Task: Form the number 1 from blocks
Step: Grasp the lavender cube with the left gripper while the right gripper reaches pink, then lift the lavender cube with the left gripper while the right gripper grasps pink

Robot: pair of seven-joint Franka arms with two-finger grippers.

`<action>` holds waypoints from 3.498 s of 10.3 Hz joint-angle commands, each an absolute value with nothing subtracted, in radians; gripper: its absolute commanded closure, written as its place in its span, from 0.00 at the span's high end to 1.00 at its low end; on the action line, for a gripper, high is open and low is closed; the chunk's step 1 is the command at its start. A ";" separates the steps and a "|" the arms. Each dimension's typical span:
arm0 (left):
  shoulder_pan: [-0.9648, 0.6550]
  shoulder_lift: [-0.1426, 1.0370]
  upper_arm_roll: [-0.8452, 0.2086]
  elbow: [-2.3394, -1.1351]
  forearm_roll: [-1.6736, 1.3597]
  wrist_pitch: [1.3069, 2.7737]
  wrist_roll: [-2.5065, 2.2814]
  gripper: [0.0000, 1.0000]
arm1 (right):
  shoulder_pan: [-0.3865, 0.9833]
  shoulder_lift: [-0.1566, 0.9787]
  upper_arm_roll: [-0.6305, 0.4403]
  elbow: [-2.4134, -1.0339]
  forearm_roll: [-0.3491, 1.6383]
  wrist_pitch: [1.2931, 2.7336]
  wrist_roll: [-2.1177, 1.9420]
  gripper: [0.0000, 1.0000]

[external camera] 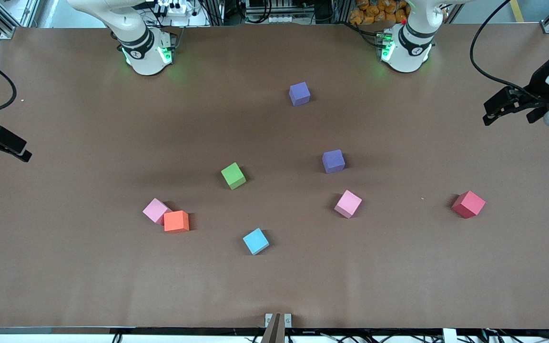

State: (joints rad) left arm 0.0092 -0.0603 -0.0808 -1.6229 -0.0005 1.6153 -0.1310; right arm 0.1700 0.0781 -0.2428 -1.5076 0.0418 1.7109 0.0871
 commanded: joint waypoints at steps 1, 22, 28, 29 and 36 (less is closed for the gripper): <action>0.026 -0.051 -0.091 -1.600 -0.026 1.582 -0.123 1.00 | 0.155 0.095 -0.232 -1.476 0.031 1.692 0.087 1.00; -0.126 0.195 -0.831 -2.368 -0.284 2.488 -1.077 1.00 | 0.321 0.554 -0.138 -1.742 0.137 2.281 -0.431 1.00; -0.186 0.262 -0.830 -2.401 -0.295 2.519 -1.094 1.00 | 0.307 0.558 -0.135 -1.802 0.138 2.362 -0.547 1.00; -0.187 0.265 -0.830 -2.410 -0.290 2.526 -1.092 1.00 | 0.304 0.560 -0.137 -1.801 0.140 2.371 -0.570 1.00; -0.201 0.334 -0.825 -2.430 -0.285 2.582 -1.080 0.85 | 0.307 0.627 -0.146 -1.801 0.140 2.468 -0.583 0.94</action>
State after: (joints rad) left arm -0.1941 0.3218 -0.8270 -2.4257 -0.2761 2.5604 -1.0827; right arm 0.3128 0.6270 -0.1485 -1.8009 0.1493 2.4576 -0.5690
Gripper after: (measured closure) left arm 0.013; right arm 0.013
